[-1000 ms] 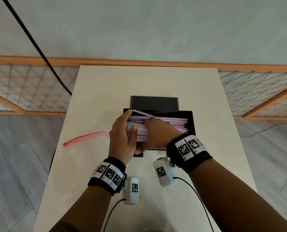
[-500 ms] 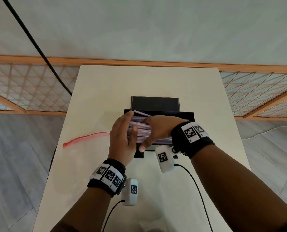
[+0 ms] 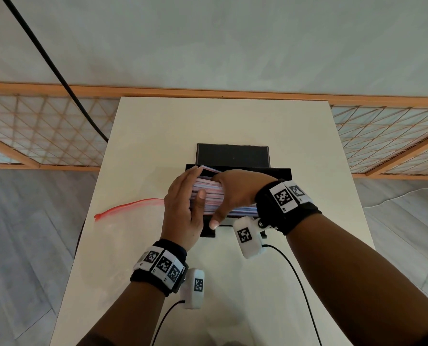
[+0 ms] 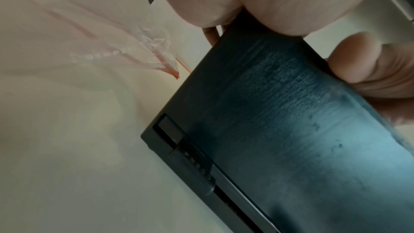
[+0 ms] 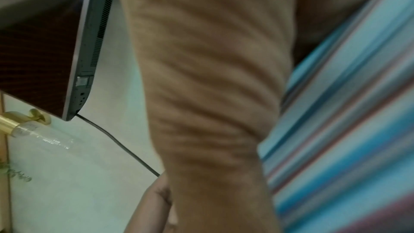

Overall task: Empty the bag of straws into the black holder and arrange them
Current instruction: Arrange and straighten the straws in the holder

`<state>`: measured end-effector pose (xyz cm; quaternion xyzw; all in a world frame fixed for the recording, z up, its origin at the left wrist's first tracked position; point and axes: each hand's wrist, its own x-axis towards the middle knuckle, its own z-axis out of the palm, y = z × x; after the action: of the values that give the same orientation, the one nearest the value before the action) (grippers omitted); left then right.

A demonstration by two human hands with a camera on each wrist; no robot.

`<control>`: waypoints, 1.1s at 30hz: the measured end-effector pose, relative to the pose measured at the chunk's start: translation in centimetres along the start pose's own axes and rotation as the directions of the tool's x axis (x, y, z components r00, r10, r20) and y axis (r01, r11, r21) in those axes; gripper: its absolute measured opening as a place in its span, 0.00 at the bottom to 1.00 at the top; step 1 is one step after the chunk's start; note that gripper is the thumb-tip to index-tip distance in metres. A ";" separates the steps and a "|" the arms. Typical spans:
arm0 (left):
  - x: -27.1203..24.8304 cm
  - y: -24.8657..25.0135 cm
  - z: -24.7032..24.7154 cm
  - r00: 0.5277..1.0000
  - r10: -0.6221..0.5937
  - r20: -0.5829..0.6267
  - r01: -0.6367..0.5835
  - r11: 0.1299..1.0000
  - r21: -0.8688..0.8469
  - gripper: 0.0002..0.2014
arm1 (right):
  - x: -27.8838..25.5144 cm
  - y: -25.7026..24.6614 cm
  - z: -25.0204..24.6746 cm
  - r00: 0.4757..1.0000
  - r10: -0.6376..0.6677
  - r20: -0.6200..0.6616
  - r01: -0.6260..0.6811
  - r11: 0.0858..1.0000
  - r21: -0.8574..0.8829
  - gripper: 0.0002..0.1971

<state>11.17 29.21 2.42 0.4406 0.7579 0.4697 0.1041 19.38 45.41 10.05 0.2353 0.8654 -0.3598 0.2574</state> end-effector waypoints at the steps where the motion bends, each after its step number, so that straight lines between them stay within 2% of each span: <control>1: 0.0 -0.1 0.0 1.000 0.011 -0.003 -0.011 1.000 -0.010 0.23 | -0.1 0.0 0.1 1.000 -0.008 -0.022 0.008 1.000 0.000 0.41; 7: -0.3 -0.2 0.1 0.999 0.022 -0.024 -0.023 0.999 -0.036 0.23 | -0.7 0.2 0.7 0.988 -0.078 -0.135 0.079 0.997 -0.003 0.44; 15: -0.5 0.1 0.4 0.998 -0.029 -0.062 0.027 0.999 -0.023 0.23 | -0.7 -0.1 0.2 0.998 -0.055 -0.035 0.054 0.998 -0.008 0.41; 18: -0.5 0.3 0.2 0.998 -0.020 -0.062 0.019 1.000 -0.023 0.22 | -0.5 -0.1 0.1 0.997 -0.061 -0.045 0.060 0.998 -0.006 0.41; 23: -0.6 0.2 0.0 0.998 -0.009 -0.060 0.007 0.999 -0.043 0.22 | -0.7 0.1 0.8 0.979 -0.075 -0.188 0.068 0.997 -0.042 0.43; 28: -0.8 0.1 0.0 0.999 0.001 -0.049 -0.002 1.000 -0.022 0.25 | -2.1 0.5 1.5 0.925 -0.123 -0.360 0.062 0.982 -0.178 0.42; 33: -0.8 0.2 -0.6 1.000 -0.026 0.004 0.025 0.999 0.045 0.24 | -4.4 2.1 2.0 0.831 -0.120 -0.543 0.058 0.990 -0.130 0.30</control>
<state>11.42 28.21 2.72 0.4342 0.7735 0.4503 0.1021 24.45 44.29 10.51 0.2737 0.9310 -0.2416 -0.0065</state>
